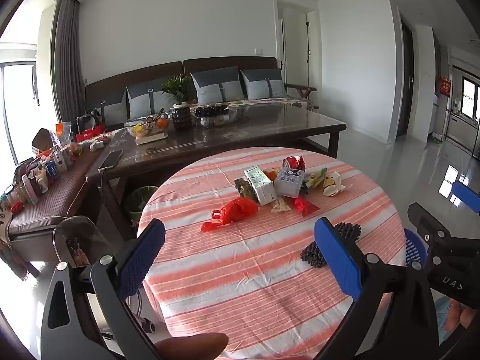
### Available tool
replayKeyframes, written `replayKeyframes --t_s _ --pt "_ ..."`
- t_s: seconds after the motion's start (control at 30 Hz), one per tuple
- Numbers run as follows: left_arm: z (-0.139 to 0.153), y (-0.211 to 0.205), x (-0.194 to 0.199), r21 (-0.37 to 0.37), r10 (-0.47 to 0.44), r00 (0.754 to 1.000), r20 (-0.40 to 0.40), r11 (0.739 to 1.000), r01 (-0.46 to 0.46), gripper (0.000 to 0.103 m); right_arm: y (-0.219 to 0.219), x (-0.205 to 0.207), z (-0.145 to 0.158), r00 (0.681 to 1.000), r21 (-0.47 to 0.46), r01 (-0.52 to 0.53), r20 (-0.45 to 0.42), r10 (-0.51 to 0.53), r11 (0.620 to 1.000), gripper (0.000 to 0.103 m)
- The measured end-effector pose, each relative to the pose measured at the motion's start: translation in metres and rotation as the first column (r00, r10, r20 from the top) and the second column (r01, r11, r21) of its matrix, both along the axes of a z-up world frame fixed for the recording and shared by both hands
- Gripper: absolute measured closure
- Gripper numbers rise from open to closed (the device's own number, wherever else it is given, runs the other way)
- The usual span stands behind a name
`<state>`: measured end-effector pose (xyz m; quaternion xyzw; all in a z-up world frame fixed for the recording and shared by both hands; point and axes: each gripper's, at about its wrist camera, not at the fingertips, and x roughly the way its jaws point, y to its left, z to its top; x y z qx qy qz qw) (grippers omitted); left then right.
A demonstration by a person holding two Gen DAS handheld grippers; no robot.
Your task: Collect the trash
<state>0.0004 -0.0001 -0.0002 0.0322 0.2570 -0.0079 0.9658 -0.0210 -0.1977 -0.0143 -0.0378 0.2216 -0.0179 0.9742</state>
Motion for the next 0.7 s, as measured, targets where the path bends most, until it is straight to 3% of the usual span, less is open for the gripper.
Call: replayKeyframes --t_s 0.7 --pt "-0.011 0.003 0.001 -0.004 0.001 1.000 -0.004 1.000 -0.001 0.004 0.002 0.002 -0.003 1.000 0.007 0.001 -0.009 -0.001 1.000 0.005"
